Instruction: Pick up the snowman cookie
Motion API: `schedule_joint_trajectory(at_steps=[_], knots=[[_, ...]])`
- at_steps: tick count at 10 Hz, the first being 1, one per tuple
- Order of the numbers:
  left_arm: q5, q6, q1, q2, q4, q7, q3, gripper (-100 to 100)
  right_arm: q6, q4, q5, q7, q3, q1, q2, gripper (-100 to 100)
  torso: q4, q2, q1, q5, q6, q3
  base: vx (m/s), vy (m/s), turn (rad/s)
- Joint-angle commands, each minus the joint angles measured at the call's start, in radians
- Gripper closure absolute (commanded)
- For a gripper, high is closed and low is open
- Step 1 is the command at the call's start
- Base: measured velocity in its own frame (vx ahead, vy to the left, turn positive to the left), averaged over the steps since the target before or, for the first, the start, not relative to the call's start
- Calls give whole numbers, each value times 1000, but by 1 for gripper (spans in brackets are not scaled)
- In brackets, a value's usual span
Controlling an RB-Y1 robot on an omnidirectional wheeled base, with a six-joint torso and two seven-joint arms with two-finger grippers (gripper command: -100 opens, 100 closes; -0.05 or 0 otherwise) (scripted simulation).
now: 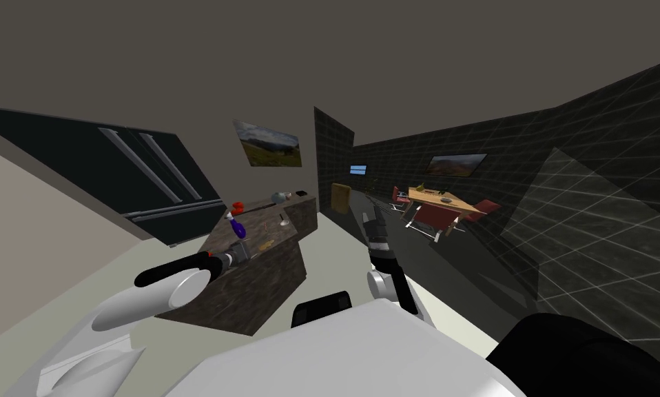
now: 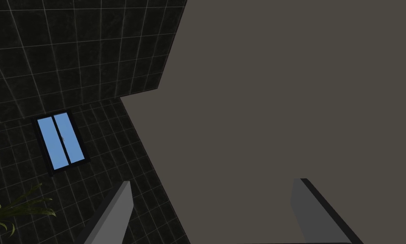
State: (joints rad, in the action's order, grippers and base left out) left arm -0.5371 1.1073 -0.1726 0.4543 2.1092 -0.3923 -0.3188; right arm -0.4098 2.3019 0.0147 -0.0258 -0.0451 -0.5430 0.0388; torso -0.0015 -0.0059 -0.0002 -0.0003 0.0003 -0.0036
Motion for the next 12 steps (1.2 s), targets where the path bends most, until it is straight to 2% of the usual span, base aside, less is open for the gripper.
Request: schedule_joint_trajectory(at_steps=[1, 3, 8, 10, 11, 12], knots=[[-21, 50, 12, 19, -28, -19, 4, -100, 0, 0, 0, 0, 0, 0, 0, 0, 0, 0, 0, 0, 0, 0, 103, -37, -13], [-21, 93, 12, 19, -28, -19, 4, -100, 0, 0, 0, 0, 0, 0, 0, 0, 0, -1, 0, 0, 0, -1, 60, -10, -2], [-75, 249, 39, 72, -88, -68, 17, -100, 0, 0, 0, 0, 0, 0, 0, 0, 0, -1, 1, 0, 0, -1, 87, -8, -21], [-75, 286, 39, 72, -88, -68, 17, -100, 0, 0, 0, 0, 0, 0, 0, 0, -1, -2, 2, 0, 0, -1, 70, 5, -9], [-92, 325, 47, 90, -108, -82, 22, -100, 0, 0, 0, 0, 0, 0, 0, 0, 0, 1, 2, 0, 0, 0, 61, -2, -34], [-92, 345, 47, 90, -108, -82, 22, -100, 0, 0, 0, 0, 0, 0, 0, 0, 0, 1, 1, 0, 0, 0, 66, 4, -20]])
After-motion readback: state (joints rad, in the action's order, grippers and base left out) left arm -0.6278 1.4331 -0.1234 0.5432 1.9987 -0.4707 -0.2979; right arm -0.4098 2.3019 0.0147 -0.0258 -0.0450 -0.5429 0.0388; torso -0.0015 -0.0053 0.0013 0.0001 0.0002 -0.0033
